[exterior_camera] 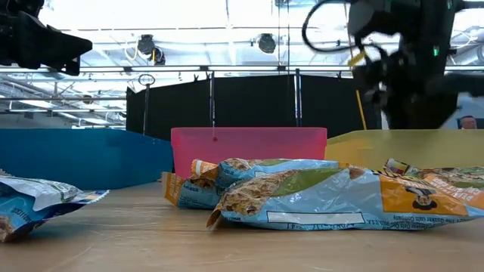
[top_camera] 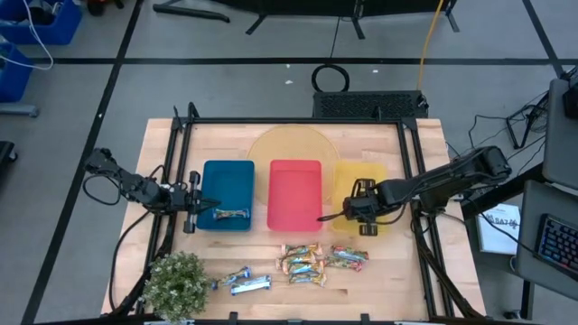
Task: Pick and place Granola Bars by type
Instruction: Put the bottom green granola bar into yellow bin, then put the bottom blue granola bar into the blue bin
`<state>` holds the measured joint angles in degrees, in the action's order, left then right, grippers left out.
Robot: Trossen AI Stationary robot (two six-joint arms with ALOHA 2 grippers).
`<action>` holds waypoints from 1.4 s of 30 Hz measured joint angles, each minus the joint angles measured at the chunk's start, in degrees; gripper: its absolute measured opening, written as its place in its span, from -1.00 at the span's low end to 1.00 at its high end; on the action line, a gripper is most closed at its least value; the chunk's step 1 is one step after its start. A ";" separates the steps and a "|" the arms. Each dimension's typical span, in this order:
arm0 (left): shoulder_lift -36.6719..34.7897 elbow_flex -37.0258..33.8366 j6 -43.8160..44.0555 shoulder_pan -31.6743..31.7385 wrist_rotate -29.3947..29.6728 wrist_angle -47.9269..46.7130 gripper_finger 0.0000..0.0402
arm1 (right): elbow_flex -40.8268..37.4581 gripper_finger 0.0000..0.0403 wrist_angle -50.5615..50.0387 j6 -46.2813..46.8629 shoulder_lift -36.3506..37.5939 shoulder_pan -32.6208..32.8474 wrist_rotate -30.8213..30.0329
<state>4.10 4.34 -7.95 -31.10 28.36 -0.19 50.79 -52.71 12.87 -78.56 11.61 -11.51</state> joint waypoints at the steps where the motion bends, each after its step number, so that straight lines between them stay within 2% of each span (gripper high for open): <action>1: 0.02 0.00 0.16 0.01 0.00 0.01 -0.96 | 1.69 -0.27 -2.41 1.15 0.99 0.01 -0.78; 4: 0.00 0.00 0.51 -0.01 0.00 0.19 -0.96 | 5.51 -0.32 -4.51 2.50 5.51 0.26 -2.27; 6: 0.00 0.00 0.55 0.01 0.02 0.39 -0.96 | 5.83 -0.40 0.84 -0.76 10.64 1.60 -2.45; 9: 0.00 0.00 2.93 -0.01 0.00 0.35 -0.96 | 3.18 -0.60 13.99 -7.74 20.22 3.32 -3.41; 13: 0.02 0.00 6.19 -0.01 -0.02 -0.49 -0.96 | -6.95 -0.94 31.98 -14.71 32.82 2.89 -3.68; 15: 0.02 0.02 6.21 0.00 0.00 -0.84 -0.96 | -13.36 -0.96 40.48 -15.96 37.36 1.25 -3.66; 19: 0.01 0.02 7.37 -0.01 0.00 -3.03 -0.96 | -23.84 -0.97 51.31 -17.74 43.68 -0.55 -3.46; 24: 0.02 0.02 7.71 0.00 1.33 -4.91 -0.96 | -33.33 -0.99 64.09 -20.80 47.36 -0.67 -3.34; 30: 0.02 0.02 11.68 0.01 1.90 -5.80 -0.96 | -41.96 -1.00 78.32 -24.91 47.86 -0.65 -3.28; 37: 0.23 2.13 18.77 0.01 10.71 -2.29 -0.96 | -49.28 -0.98 92.72 -26.27 47.95 -0.65 -3.26; 40: 4.02 6.85 19.56 0.01 10.95 -2.59 -0.96 | -49.63 -0.98 92.91 -27.41 47.93 -0.65 -3.47; 42: 10.25 11.16 20.13 0.01 12.26 -2.38 -0.96 | -49.67 -0.99 92.82 -28.57 47.84 -0.65 -3.36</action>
<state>14.34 15.50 12.18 -31.09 40.62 -2.58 1.13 40.11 -15.70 -30.72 10.96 -14.87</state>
